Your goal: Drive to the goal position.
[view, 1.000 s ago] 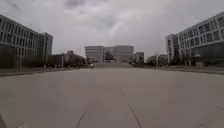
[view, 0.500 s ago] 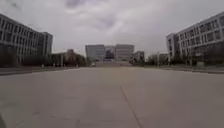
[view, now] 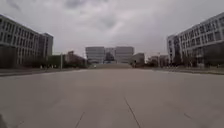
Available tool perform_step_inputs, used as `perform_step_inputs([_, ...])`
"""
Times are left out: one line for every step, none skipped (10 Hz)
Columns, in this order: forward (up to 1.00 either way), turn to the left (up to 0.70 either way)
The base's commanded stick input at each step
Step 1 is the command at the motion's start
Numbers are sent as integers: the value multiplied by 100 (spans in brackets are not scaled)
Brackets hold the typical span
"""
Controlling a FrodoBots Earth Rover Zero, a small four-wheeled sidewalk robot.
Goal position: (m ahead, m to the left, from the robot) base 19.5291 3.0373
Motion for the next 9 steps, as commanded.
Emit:
perform_step_inputs([70, -1])
perform_step_inputs([70, -1])
perform_step_inputs([70, -1])
perform_step_inputs([70, -1])
perform_step_inputs([70, -1])
perform_step_inputs([70, -1])
perform_step_inputs([70, -1])
perform_step_inputs([70, -1])
perform_step_inputs([70, -1])
